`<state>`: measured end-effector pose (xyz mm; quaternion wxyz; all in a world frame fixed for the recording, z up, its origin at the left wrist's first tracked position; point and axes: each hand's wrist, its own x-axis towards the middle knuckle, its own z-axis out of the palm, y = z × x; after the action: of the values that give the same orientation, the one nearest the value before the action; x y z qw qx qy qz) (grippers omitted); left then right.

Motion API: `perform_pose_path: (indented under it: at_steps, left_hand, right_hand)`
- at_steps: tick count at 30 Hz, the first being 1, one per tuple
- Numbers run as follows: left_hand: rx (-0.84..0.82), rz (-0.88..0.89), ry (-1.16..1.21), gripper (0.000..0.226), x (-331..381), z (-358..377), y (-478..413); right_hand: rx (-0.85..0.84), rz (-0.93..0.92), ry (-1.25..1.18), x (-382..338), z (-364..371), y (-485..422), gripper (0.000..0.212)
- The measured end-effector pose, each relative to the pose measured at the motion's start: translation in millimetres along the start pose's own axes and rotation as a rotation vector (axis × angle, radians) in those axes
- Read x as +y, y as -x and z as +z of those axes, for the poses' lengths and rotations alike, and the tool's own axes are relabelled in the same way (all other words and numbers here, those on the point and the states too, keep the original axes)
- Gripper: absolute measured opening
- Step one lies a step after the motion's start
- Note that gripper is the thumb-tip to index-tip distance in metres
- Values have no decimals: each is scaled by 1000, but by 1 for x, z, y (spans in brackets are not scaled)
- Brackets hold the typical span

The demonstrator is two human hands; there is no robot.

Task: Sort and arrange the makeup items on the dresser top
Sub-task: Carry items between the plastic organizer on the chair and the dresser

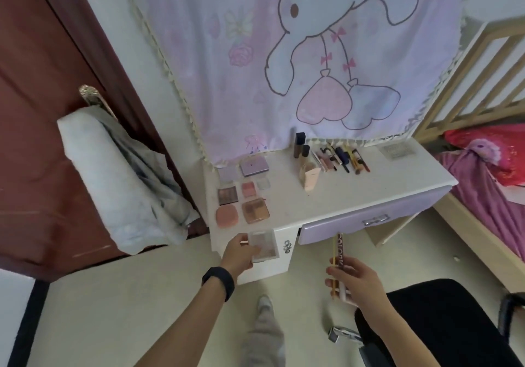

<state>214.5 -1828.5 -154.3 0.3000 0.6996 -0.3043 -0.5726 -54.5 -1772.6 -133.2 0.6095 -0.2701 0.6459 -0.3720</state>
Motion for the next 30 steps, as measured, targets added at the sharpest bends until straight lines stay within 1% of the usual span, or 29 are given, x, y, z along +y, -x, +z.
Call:
perform_pose_path:
  at_steps: [3,5,9,10,13,16,19,22,26,30]
  left_hand:
    - [-28,-32,-24,23,21,12,-50]
    - [-48,-79,-96,26,36,19,-81]
    - [-73,-141,-227,49,64,33,-139]
    - [-71,-144,-241,52,71,37,-153]
    - [-19,-144,-294,45,86,49,-183]
    - [-35,-194,-308,39,94,62,-204]
    - [-128,-188,-325,45,92,76,-221]
    - [-111,-160,-356,49,88,84,-231]
    - [-45,-121,-529,53,88,92,-232]
    - [-7,-52,-820,60,81,92,-227]
  right_hand:
    - [23,42,23,-8,4,-49,22]
    - [52,78,54,-15,5,-78,20]
    - [90,148,92,-27,11,-133,18]
    - [98,158,103,-30,12,-148,17]
    - [124,207,122,-38,16,-183,17]
    - [121,256,98,-41,21,-216,17]
    - [146,287,103,-40,17,-246,19]
    - [148,312,90,-39,10,-269,21]
    - [120,325,118,-42,-5,-296,20]
    - [77,313,139,-44,-14,-317,17]
